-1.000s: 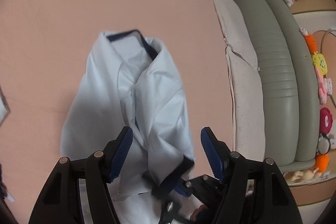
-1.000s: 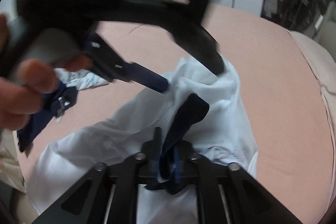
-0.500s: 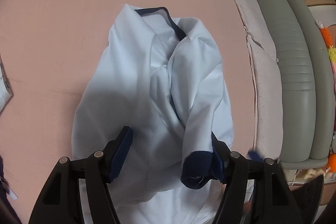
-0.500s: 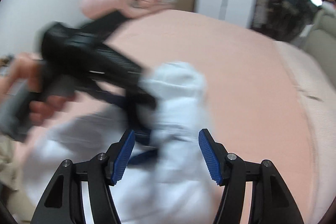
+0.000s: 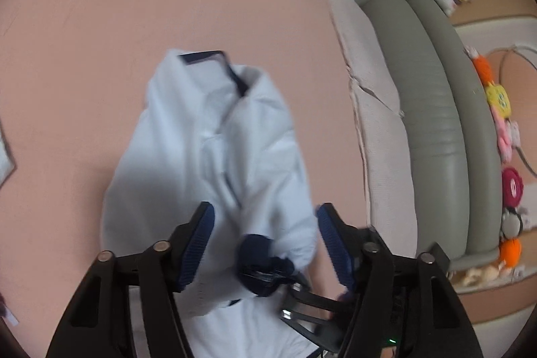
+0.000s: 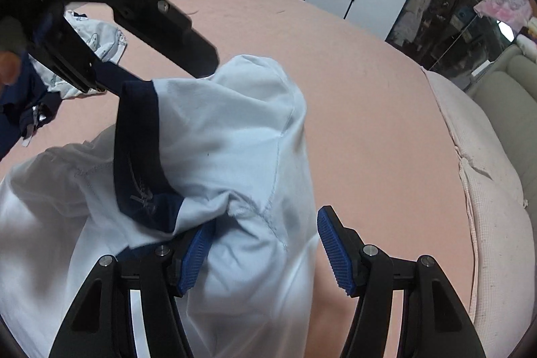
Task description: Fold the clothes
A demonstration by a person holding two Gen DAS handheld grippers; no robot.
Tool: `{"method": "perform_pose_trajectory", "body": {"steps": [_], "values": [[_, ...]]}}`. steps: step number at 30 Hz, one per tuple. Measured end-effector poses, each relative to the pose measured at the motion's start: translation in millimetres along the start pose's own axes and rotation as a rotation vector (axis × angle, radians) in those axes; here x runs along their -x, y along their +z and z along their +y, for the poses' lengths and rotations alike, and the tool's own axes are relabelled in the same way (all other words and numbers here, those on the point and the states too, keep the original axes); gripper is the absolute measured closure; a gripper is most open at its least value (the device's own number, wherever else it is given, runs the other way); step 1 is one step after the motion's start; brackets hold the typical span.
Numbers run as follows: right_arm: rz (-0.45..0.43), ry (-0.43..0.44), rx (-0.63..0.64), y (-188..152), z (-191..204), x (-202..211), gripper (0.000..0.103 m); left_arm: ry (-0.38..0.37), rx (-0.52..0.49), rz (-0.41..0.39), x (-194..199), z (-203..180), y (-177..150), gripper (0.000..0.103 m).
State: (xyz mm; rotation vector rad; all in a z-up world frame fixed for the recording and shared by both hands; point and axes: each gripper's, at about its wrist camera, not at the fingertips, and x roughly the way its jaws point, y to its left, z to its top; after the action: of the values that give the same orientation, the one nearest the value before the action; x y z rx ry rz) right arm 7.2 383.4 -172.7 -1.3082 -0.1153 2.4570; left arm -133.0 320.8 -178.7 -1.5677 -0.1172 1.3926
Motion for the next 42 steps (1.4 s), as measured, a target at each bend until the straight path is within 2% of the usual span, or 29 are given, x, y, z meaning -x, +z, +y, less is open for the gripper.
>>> {"method": "perform_pose_trajectory", "body": {"steps": [1,3,5,6,7,8,9,11,13,15,18,20,23,25,28,31,33,34,35,36,37,38,39,40,41,42], "values": [[0.007,-0.003,-0.011,2,-1,-2,0.04,0.001,-0.004,0.011,-2,-2,0,0.056],[0.003,0.009,-0.061,5,-6,-6,0.04,0.003,0.0,0.029,-8,-3,-1,0.073],[-0.002,0.024,-0.119,6,-12,-9,0.041,-0.007,0.024,0.049,-13,0,-5,0.08],[-0.002,0.03,-0.145,7,-14,-12,0.046,-0.014,0.026,0.059,-16,1,-8,0.087],[0.007,0.021,-0.159,5,-17,-14,0.053,-0.006,0.008,0.066,-18,-1,-11,0.089],[0.022,0.016,-0.159,5,-18,-18,0.077,0.015,-0.019,0.067,-20,-4,-13,0.091],[0.027,-0.011,-0.158,4,-18,-20,0.084,0.035,-0.038,0.07,-24,-7,-13,0.093],[0.024,-0.064,-0.158,3,-19,-20,0.091,0.061,-0.053,0.079,-32,-10,-11,0.095],[0.007,-0.112,-0.16,2,-21,-17,0.092,0.073,-0.039,0.084,-36,-8,-9,0.096],[0.0,-0.194,-0.154,1,-24,-12,0.094,0.084,-0.024,0.097,-43,-4,-7,0.096],[0.024,-0.289,-0.172,-1,-29,-10,0.095,0.099,0.001,0.138,-53,6,-7,0.096],[0.036,-0.319,-0.17,-3,-30,-11,0.095,0.114,-0.008,0.155,-55,12,-11,0.096],[0.063,-0.408,-0.089,-19,-17,-14,0.095,0.137,-0.027,0.16,-57,15,-15,0.095],[0.09,-0.423,-0.065,-23,-19,-25,0.095,0.135,-0.024,0.161,-56,18,-17,0.095],[0.09,-0.338,-0.032,-35,-6,-16,0.095,0.121,-0.015,0.16,-47,17,-23,0.096],[0.089,-0.314,0.078,-44,0,-4,0.093,0.024,0.009,0.213,-38,16,-26,0.094],[0.093,-0.311,0.079,-50,3,7,0.092,0.013,-0.007,0.22,-27,13,-26,0.09],[0.091,-0.281,0.058,-51,2,15,0.092,0.023,-0.039,0.211,-19,10,-25,0.087],[0.092,-0.235,0.02,-49,-4,20,0.091,0.058,-0.085,0.203,-12,6,-24,0.079],[0.094,-0.204,-0.022,-46,-10,26,0.09,0.102,-0.135,0.196,-6,2,-23,0.064],[0.091,-0.171,-0.068,-42,-16,32,0.088,0.156,-0.185,0.178,-2,-3,-20,0.055],[0.089,-0.139,-0.114,-38,-23,39,0.076,0.214,-0.235,0.151,3,-7,-17,0.043],[0.08,-0.118,-0.151,-32,-30,43,0.055,0.27,-0.285,0.122,10,-10,-14,0.04],[0.071,-0.098,-0.186,-26,-37,47,0.044,0.304,-0.306,0.11,15,-10,-10,0.04],[0.052,-0.104,-0.184,-17,-39,50,0.028,0.326,-0.315,0.107,20,-8,-6,0.04],[0.033,-0.112,-0.178,-8,-40,54,0.027,0.349,-0.323,0.103,25,-5,-2,0.04]]}}
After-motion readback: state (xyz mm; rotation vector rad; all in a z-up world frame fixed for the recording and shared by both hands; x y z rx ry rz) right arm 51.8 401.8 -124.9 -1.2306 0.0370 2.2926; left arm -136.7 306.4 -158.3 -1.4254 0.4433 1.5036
